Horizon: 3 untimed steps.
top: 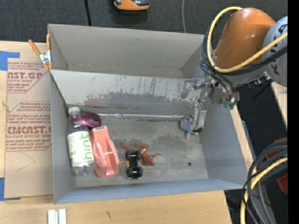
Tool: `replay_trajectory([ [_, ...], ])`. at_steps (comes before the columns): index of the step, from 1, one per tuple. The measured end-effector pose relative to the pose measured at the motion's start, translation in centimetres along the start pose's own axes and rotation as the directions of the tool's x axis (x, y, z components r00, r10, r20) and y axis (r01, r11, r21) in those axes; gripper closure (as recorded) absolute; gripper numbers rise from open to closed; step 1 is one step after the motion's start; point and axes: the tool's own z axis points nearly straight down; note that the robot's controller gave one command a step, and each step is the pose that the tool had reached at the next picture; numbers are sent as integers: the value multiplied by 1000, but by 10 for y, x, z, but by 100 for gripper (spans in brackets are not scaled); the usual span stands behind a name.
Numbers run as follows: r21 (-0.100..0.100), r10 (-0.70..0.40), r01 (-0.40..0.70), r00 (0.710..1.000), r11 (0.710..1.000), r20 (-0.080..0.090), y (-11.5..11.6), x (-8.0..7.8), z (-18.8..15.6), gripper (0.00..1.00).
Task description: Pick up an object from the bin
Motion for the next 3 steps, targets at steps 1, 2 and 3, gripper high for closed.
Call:
replay_trajectory([
  [1,0,-37,37,999,999,2,13,42,39,0],
  [2,-2,-25,25,1000,1000,-5,18,47,63,0],
  [3,-1,-18,18,1000,1000,0,20,39,68,0],
])
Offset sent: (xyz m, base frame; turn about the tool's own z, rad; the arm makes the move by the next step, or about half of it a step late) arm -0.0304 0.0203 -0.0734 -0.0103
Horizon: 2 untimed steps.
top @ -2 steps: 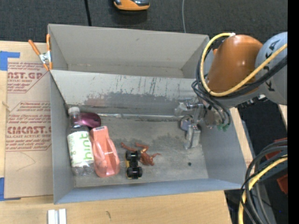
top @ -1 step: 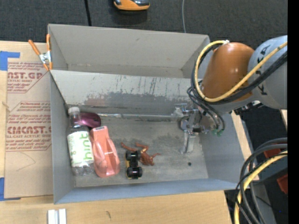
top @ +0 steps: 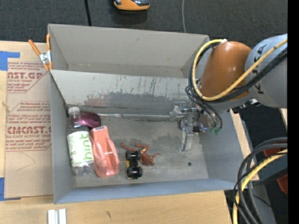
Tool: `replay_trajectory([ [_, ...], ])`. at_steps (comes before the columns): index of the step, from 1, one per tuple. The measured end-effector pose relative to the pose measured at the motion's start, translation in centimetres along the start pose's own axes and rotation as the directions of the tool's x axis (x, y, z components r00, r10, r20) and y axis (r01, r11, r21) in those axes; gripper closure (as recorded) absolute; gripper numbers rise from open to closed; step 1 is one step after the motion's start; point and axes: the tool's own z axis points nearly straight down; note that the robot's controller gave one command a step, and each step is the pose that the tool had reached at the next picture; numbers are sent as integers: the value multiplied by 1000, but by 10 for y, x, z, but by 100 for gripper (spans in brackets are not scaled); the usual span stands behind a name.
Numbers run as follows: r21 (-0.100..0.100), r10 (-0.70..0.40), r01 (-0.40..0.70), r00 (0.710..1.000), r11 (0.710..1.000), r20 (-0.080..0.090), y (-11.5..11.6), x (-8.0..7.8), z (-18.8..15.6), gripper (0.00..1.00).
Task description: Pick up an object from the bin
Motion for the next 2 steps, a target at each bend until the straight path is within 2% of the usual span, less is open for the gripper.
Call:
replay_trajectory([
  [1,0,-7,7,1000,1000,4,4,3,4,0],
  [2,1,-66,66,998,998,-1,5,37,-13,0],
])
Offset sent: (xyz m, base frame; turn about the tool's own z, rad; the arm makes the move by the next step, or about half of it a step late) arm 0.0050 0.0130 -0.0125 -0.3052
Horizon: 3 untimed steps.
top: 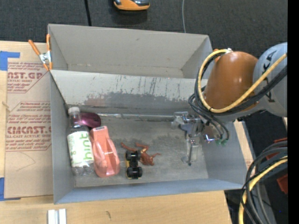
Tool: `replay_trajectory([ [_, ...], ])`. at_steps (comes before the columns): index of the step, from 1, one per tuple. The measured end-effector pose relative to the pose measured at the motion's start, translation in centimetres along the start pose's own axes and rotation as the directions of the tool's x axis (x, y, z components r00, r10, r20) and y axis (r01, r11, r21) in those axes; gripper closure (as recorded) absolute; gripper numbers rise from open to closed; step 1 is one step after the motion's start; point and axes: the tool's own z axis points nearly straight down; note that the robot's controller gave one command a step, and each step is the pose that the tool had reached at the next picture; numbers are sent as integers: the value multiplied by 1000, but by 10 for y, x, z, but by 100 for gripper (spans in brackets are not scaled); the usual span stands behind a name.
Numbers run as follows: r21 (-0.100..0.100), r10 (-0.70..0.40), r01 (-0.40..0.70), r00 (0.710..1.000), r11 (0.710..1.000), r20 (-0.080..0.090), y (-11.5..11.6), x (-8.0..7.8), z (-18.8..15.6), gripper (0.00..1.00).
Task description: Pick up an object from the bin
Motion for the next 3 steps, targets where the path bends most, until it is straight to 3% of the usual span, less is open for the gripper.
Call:
replay_trajectory([
  [1,-1,-25,25,1000,1000,5,56,5,56,0],
  [2,-3,-32,32,999,999,-1,112,4,105,0],
  [3,-1,179,-179,984,984,-1,101,22,112,100],
])
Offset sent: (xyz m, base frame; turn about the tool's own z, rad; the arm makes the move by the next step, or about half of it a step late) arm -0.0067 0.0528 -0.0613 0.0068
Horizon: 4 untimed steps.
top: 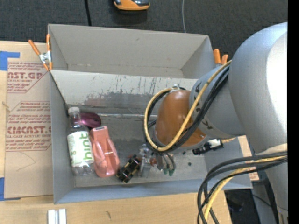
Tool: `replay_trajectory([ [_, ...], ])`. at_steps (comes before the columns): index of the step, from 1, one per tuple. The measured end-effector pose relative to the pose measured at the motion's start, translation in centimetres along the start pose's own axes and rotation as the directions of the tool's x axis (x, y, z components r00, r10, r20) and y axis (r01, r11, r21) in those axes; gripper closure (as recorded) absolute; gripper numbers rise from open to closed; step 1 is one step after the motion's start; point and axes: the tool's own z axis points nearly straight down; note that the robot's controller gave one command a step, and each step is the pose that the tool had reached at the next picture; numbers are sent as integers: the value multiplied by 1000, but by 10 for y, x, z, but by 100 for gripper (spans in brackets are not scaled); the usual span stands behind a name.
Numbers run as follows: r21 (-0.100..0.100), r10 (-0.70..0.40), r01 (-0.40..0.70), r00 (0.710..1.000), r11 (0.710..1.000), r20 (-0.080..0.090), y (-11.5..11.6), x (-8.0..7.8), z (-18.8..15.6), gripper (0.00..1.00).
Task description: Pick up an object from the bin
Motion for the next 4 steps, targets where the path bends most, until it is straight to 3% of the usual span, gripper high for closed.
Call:
replay_trajectory([
  [1,0,1,-1,1000,1000,1,0,0,0,100],
  [2,1,-7,7,1000,1000,-10,10,-11,-41,100],
  [3,0,-62,62,998,998,-2,-23,-12,-94,100],
  [4,2,-38,38,999,999,0,-20,-12,-122,100],
])
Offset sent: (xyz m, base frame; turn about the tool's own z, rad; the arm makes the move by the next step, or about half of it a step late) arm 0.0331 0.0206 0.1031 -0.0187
